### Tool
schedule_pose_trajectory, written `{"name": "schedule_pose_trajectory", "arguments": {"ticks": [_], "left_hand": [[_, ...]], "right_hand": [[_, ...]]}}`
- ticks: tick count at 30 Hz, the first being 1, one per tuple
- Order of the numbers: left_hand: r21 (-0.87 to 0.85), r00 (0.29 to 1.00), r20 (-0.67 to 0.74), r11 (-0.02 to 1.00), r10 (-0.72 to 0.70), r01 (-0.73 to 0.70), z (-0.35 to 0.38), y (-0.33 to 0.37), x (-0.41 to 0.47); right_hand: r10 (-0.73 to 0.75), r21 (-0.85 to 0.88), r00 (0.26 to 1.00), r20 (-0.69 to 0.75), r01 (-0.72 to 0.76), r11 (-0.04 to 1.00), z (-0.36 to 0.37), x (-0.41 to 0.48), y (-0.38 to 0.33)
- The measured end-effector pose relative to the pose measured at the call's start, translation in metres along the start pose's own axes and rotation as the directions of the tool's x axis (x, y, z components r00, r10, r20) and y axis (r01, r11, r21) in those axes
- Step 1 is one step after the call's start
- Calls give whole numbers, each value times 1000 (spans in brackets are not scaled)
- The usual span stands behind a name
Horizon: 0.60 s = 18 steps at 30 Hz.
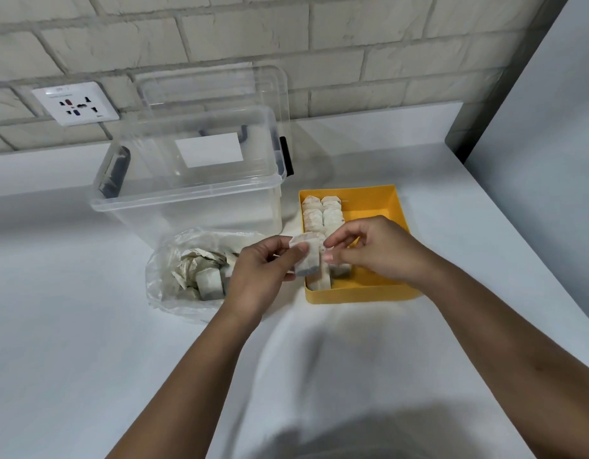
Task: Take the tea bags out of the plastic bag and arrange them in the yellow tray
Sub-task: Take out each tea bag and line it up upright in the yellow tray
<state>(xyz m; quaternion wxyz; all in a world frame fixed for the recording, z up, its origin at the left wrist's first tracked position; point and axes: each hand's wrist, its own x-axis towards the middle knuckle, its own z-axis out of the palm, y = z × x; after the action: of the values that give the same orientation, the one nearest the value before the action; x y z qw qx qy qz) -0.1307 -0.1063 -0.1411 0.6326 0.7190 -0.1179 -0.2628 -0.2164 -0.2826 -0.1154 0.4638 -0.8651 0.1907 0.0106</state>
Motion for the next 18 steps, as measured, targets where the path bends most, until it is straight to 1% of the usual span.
{"name": "schedule_pose_trajectory", "arguments": {"ticks": [4, 6, 9, 11, 14, 16, 18], "left_hand": [[-28, 997, 64, 999, 33, -31, 14, 10, -3], [-2, 996, 67, 998, 66, -66, 15, 13, -2], [50, 995, 17, 993, 103, -104, 6, 15, -1], [58, 993, -17, 992, 118, -116, -4, 15, 0], [79, 991, -71, 991, 110, -104, -18, 11, -1], [78, 990, -104, 993, 91, -83, -26, 6, -2], [66, 989, -131, 996, 65, -57, -32, 1, -2]], "right_hand": [[1, 95, 1000, -15, 0, 995, 2, 0, -4], [-21, 91, 999, -32, 24, 996, -2, 0, -3], [-37, -26, 992, -123, 34, 999, -13, 0, 2], [4, -112, 989, -147, -21, 994, -19, 2, 12], [129, -232, 989, -68, -142, 962, -17, 7, 31], [185, -279, 983, -20, -183, 943, -9, 11, 40], [213, -291, 977, -10, -207, 934, 1, 14, 46]]}}
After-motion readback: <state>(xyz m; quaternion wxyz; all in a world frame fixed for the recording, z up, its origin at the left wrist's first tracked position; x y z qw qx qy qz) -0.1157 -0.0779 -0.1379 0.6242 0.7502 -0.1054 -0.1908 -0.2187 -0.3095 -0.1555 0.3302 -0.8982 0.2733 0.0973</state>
